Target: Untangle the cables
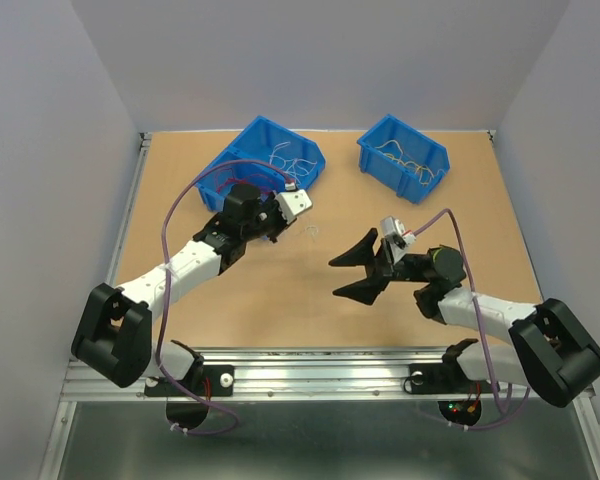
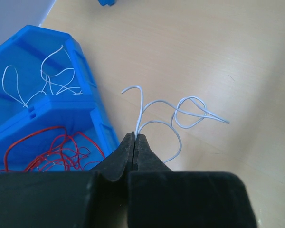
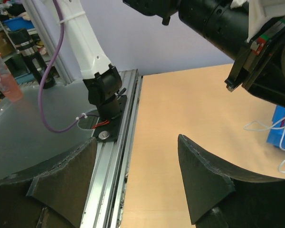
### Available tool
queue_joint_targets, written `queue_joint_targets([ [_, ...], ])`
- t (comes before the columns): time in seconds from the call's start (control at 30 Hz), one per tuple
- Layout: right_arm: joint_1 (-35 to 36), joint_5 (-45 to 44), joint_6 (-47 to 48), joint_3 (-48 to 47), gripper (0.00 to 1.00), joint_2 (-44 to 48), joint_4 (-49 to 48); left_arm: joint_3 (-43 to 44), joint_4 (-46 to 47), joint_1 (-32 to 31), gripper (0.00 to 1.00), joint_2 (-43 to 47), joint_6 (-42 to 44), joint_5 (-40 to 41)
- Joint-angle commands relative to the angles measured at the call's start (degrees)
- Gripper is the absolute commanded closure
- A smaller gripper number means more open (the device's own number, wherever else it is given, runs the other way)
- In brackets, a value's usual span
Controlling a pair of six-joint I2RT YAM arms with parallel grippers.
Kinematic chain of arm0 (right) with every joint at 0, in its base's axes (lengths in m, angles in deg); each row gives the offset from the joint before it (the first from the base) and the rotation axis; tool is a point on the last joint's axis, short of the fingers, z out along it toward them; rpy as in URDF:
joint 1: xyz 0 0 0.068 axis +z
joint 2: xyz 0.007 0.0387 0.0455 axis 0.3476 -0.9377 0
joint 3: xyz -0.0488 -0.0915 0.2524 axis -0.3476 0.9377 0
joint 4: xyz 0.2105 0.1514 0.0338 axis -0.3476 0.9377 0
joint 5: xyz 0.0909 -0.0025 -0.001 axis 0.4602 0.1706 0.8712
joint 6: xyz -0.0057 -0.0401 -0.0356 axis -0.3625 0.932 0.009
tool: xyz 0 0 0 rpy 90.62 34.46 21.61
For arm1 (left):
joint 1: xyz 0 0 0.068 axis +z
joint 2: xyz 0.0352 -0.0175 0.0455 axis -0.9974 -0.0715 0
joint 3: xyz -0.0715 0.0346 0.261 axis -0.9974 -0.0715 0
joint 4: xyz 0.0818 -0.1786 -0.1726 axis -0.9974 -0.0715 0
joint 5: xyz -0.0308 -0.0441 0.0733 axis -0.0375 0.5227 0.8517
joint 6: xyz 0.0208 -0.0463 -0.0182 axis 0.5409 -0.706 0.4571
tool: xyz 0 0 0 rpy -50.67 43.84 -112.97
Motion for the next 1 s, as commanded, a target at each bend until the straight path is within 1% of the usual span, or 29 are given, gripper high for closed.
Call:
queue_joint_targets([
  [0.0, -0.04, -3.19, 3.98, 1.79, 0.26, 3.28, -29.08, -0.85, 3.46, 0.26, 1.0, 2.39, -1.01, 0.12],
  [0.23, -0.13, -15.31, 10.31, 7.85, 0.25, 8.47, -29.17, -0.94, 4.07, 0.35, 1.0, 2.22, -1.18, 0.47],
  [0.27, -0.13, -20.12, 10.75, 9.16, 0.25, 8.99, -29.08, -1.11, 4.25, 0.53, 1.0, 2.22, -1.19, 0.47],
  [0.33, -0.13, -26.63, 11.02, 10.23, 0.25, 10.22, -29.08, -1.2, 4.6, 0.53, 1.0, 2.65, -1.27, 0.74],
  [0.37, -0.13, -33.72, 10.93, 10.75, 0.25, 10.58, -29.0, -1.37, 4.69, 0.61, 1.0, 2.74, -1.27, 0.82],
  [0.4, -0.13, -37.53, 9.8, 11.28, 0.25, 10.93, -28.65, -1.46, 4.95, 0.62, 1.0, 2.74, -1.36, 0.91],
  [0.43, -0.13, -44.01, 9.61, 11.29, 0.25, 11.19, -26.38, -1.46, 4.95, 0.62, 1.0, 2.83, -1.45, 0.91],
  [0.47, -0.13, -47.03, 8.66, 10.94, 0.25, 11.8, -23.66, -1.46, 4.95, 0.62, 1.0, 2.83, -1.36, 0.91],
  [0.5, -0.04, -51.32, 8.47, 8.5, 0.25, 13.38, -19.63, -1.46, 5.04, 0.7, 1.0, 2.75, -1.45, 0.91],
  [0.53, -0.04, -52.06, 8.64, 6.47, 0.25, 14.0, -8.71, -1.46, 5.04, 0.7, 1.0, 2.74, -1.36, 0.91],
  [0.6, -0.13, -51.81, 10.48, 1.64, 0.25, 14.01, 1.98, -1.46, 5.04, 0.7, 1.0, 2.66, -1.36, 1.0],
  [0.63, -0.13, -51.54, 10.67, -1.78, 0.25, 12.62, 8.56, -1.46, 5.13, 0.7, 1.0, 2.74, -1.62, 1.09],
  [0.73, -0.13, -51.71, 10.67, -4.7, 0.24, 10.32, 13.18, -1.73, 5.65, 0.97, 1.0, 3.27, -1.8, 1.26],
  [0.8, -0.13, -51.98, 11.63, -9.44, 0.24, 7.86, 21.33, -2.17, 6.09, 1.05, 1.0, 4.23, -2.15, 1.18],
  [0.83, -0.13, -51.37, 12.24, -13.72, 0.24, 6.11, 28.59, -2.52, 6.61, 1.23, 1.0, 4.5, -2.24, 1.26],
  [0.87, -0.04, -51.02, 12.77, -13.76, 0.24, 6.1, 32.32, -2.78, 6.88, 1.23, 1.0, 4.76, -2.24, 1.44],
  [0.9, -0.04, -50.67, 13.56, -17.85, 0.23, 3.83, 35.92, -2.96, 7.23, 1.41, 1.0, 5.11, -2.59, 1.44],
  [0.93, -0.04, -50.14, 15.4, -19.89, 0.23, 2.68, 39.7, -3.13, 7.93, 1.49, 1.0, 5.64, -2.85, 1.53],
  [0.97, -0.13, -49.09, 16.28, -24.7, 0.23, -0.29, 47.74, -3.57, 8.29, 1.67, 1.0, 6.08, -3.12, 1.7],
])
